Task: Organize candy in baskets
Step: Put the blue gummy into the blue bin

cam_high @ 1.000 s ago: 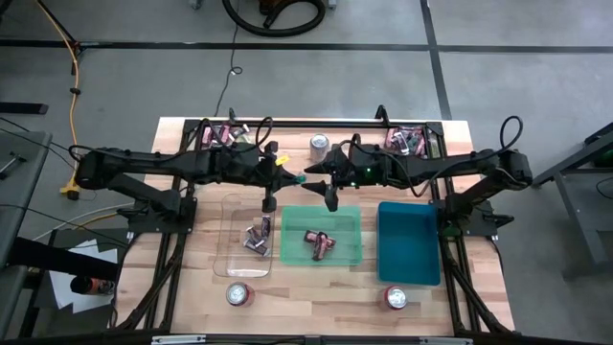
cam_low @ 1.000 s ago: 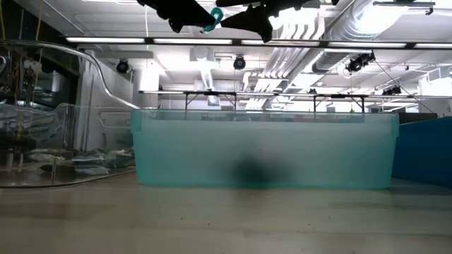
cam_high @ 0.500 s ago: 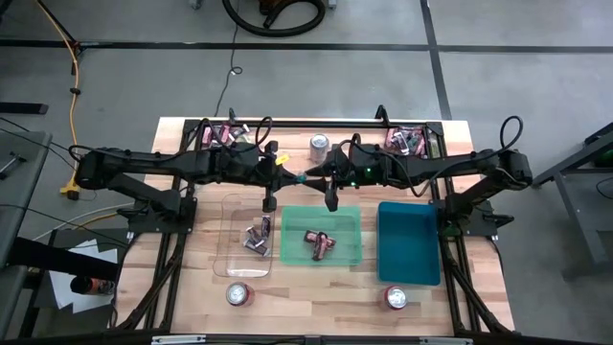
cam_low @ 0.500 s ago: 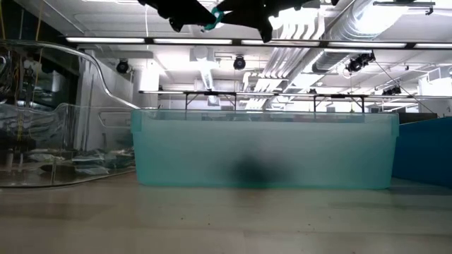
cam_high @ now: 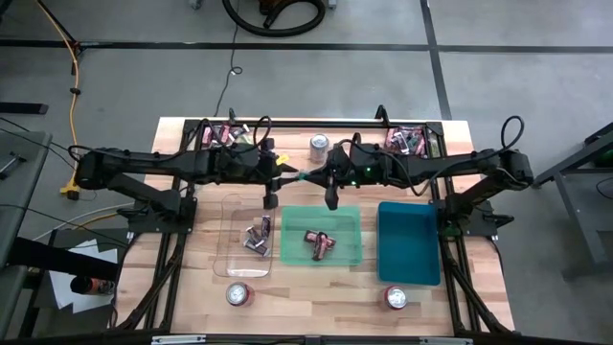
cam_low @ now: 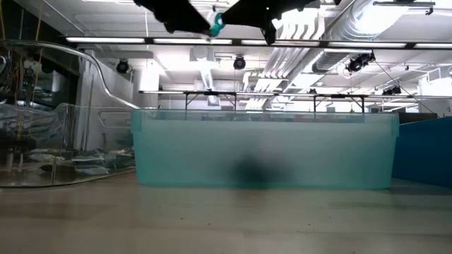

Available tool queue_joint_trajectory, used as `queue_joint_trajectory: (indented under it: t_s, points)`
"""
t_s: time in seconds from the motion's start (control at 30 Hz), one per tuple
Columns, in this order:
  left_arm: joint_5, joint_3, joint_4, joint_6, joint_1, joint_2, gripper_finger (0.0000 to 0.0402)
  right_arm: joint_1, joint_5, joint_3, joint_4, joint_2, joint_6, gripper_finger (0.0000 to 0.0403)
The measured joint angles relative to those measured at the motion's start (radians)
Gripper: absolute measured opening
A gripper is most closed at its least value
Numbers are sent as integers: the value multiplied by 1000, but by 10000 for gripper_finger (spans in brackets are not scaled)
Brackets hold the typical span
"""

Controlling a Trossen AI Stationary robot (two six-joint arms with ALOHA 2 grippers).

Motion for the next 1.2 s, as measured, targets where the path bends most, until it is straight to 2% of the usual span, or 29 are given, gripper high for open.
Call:
queue_joint_trajectory:
  t_s: [0.17, 0.3, 0.4, 0.6, 0.73, 0.87, 1.03, 1.2]
  points:
    - [-65, 0, -213, -23, 21, -72, 154, -23, 2, 0, -199, -78, -14, 2]
    - [-123, -13, -351, -137, 58, -145, 178, -27, 7, 0, -443, -160, -10, 1]
    - [-121, -47, -363, -264, 86, -213, 186, -1, 6, 0, -677, -206, 29, 1]
    - [-122, -167, -247, -417, 98, -362, 188, 129, 45, -17, -1067, -236, 168, 1]
    - [-124, -243, -161, -492, 98, -437, 188, 238, 47, -110, -1108, -257, 312, 0]
    - [-125, -260, -149, -530, 98, -471, 188, 317, 42, -210, -1128, -291, 463, 0]
    - [-126, -260, -134, -520, 98, -476, 188, 345, 41, -296, -1187, -343, 617, 0]
    - [-126, -260, -127, -506, 98, -476, 188, 336, 3, -360, -1156, -394, 711, 0]
